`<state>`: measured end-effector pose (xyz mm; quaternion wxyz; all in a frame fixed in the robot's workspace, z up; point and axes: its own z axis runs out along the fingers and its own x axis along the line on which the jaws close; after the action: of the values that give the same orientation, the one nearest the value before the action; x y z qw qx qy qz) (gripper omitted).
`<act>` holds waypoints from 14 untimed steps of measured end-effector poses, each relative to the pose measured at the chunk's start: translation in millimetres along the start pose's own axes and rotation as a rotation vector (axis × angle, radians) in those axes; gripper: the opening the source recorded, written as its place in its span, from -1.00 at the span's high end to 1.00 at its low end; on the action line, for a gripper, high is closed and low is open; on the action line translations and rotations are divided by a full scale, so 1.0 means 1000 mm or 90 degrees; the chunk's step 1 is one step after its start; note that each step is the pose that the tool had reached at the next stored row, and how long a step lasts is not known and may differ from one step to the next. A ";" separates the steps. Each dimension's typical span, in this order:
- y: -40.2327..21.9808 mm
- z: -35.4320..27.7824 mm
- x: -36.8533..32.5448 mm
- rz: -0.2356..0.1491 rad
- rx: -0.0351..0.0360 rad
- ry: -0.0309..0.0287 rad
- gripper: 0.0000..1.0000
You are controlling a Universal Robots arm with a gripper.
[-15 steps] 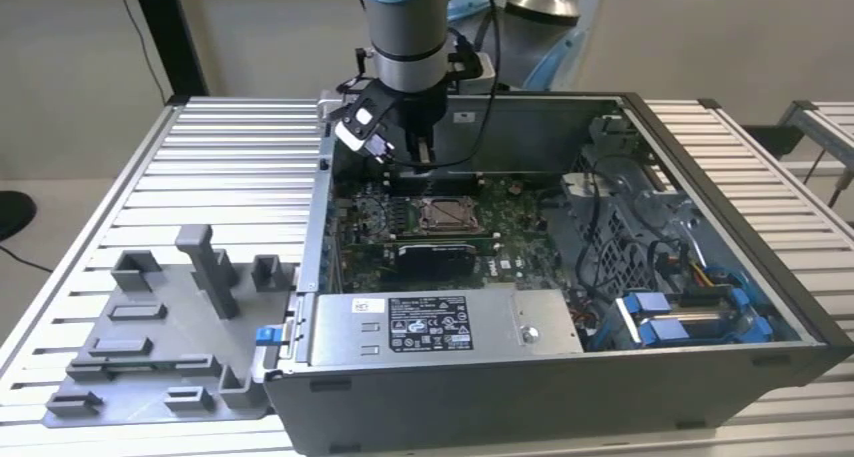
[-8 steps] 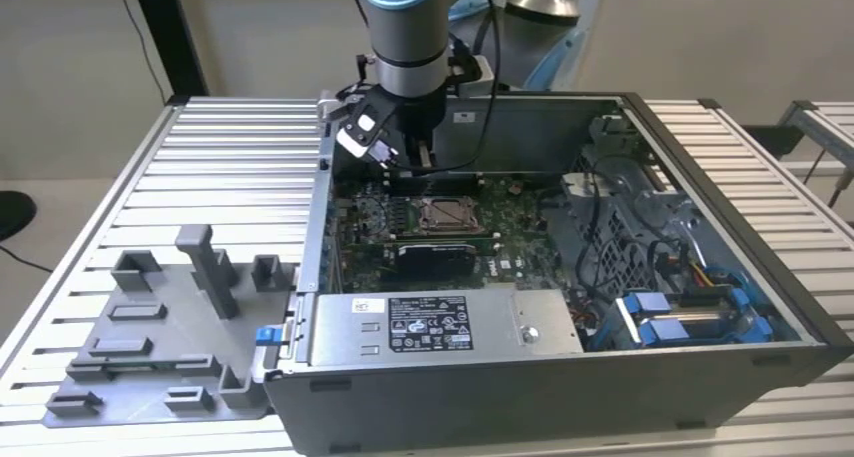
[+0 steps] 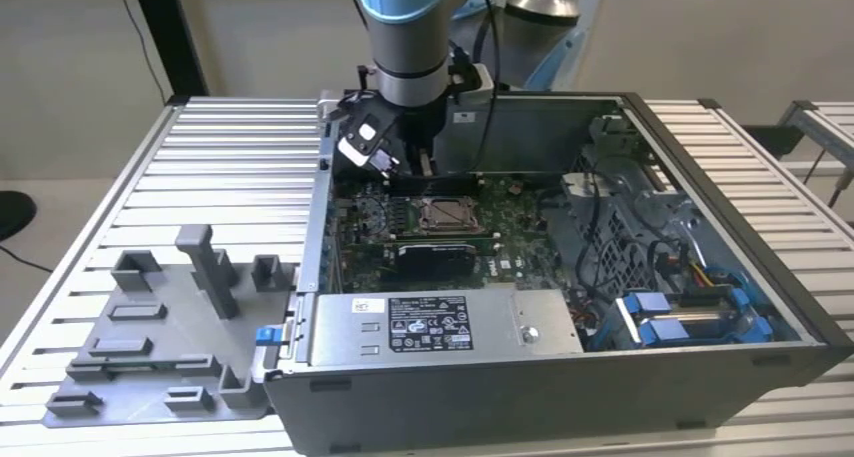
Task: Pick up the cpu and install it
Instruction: 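Install the first cpu locking lever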
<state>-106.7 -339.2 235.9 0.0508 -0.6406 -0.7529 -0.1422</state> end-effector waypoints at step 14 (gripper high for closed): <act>0.0024 0.0142 -0.0028 -0.001 -0.0062 0.0097 1.00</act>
<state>-102.4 -337.6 222.0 0.0533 -0.6393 -0.7521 -0.1507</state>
